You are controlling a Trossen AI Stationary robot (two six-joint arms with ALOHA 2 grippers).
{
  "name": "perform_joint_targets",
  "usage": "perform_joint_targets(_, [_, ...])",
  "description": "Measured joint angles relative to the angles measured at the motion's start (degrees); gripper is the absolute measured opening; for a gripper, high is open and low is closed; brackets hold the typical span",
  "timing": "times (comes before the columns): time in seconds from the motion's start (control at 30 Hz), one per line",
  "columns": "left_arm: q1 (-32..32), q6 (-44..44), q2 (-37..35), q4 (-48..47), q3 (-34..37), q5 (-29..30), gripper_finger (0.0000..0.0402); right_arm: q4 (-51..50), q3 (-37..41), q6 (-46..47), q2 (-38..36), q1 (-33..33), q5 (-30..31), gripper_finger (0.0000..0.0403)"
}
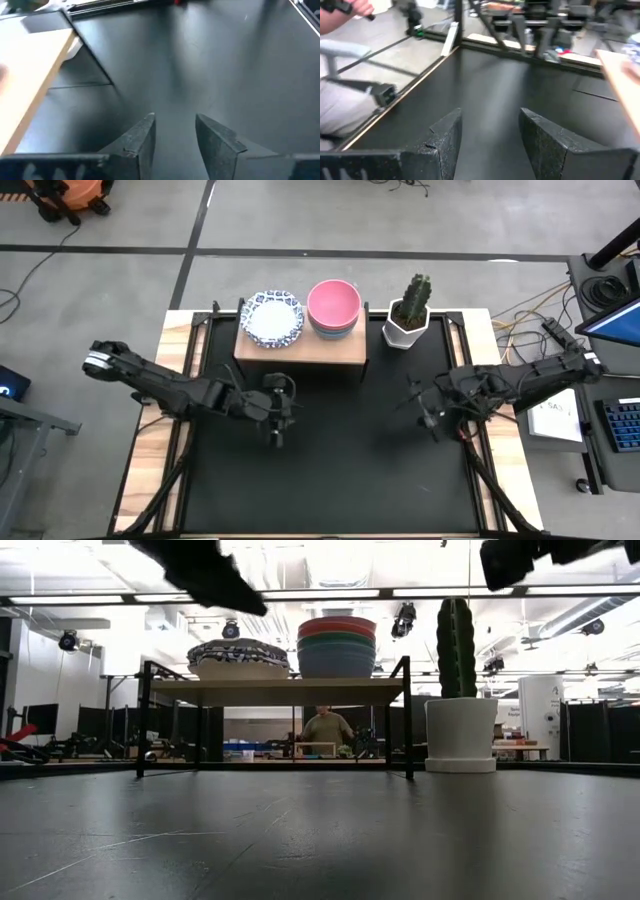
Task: Place and stack bowls onto a shelf
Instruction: Return to Home Position
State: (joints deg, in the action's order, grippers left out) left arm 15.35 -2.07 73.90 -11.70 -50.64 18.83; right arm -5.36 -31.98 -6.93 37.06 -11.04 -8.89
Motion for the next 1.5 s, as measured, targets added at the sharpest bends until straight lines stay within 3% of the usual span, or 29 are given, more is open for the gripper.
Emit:
perform_joint_targets(0.2, [-2.83, -0.53, -12.09, 3.45, 8.48, 0.61, 0.0076, -0.23, 5.14, 2.45, -7.72, 4.94, -0.16, 0.0164])
perform_joint_targets(0.5, [-3.84, -2.34, -35.05, 5.89, 22.06, 0.09, 0.0008, -5.83, 6.46, 2.82, -15.33, 6.2, -0.58, 0.0135])
perform_joint_targets(0.77, [-3.84, -5.98, -50.33, 11.29, 33.17, 0.09, 0.0001, -6.48, 6.78, 2.34, -20.69, 6.2, -0.67, 0.0115])
perform_joint_targets(1.0, [-3.84, -5.98, -57.52, 16.93, 41.55, 0.09, 0.0, -3.1, 9.02, 1.82, -25.77, 6.18, -0.72, 0.0104])
perform_joint_targets(1.3, [-3.84, -9.17, -61.58, 20.04, 48.21, 0.09, 0.0, -1.03, 16.91, 3.13, -36.32, 6.2, -0.63, 0.01])
perform_joint_targets(1.5, [-3.84, -10.03, -62.2, 19.92, 50.04, 0.05, 0.0, 2.42, 21.39, 4.03, -35.81, 6.2, -0.28, 0.0097])
